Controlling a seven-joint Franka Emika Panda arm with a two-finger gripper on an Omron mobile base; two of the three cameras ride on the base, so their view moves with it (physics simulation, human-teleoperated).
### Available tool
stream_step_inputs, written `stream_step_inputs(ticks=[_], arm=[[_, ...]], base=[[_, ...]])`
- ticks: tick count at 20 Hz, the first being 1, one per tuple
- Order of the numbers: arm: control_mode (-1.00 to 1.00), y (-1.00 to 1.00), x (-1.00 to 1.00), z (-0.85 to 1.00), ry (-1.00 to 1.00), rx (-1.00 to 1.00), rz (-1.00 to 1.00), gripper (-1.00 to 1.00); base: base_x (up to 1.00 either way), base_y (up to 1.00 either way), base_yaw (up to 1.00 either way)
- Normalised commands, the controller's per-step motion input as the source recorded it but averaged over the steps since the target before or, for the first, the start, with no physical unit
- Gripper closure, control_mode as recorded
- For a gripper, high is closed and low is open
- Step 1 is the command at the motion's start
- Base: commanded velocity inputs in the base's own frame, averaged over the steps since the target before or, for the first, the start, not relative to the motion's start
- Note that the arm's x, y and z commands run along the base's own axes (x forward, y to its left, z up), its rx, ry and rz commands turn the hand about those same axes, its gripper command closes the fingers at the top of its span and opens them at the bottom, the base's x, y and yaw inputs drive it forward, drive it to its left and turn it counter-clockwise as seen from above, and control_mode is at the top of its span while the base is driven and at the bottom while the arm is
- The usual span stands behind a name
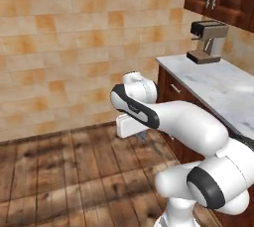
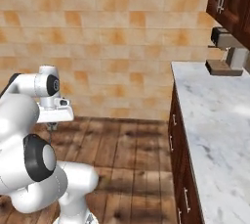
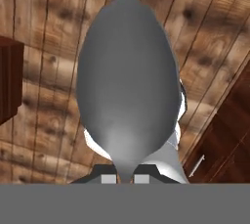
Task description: Take the fork and place it on the left side of the plate. Then take the spoon and place it on the right side of the plate. Make sure they're directly next to the plate.
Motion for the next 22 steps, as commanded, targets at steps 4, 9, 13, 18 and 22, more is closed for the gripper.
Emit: stream_step_inputs(ticks=[4, 9, 13, 18, 22], arm=[[1.00, 0.00, 0.00, 0.00, 0.00, 0.00, 0.00, 1.00], [1.00, 0.00, 0.00, 0.00, 0.00, 0.00, 0.00, 1.00], [1.00, 0.00, 0.00, 0.00, 0.00, 0.00, 0.00, 1.00], [1.00, 0.00, 0.00, 0.00, 0.00, 0.00, 0.00, 1.00], [1.00, 0.00, 0.00, 0.00, 0.00, 0.00, 0.00, 1.00]], base=[[0.70, 0.44, 0.26], [0.68, 0.43, 0.29], [0.53, 0.37, 0.44], [0.48, 0.28, 0.53], [0.48, 0.27, 0.54]])
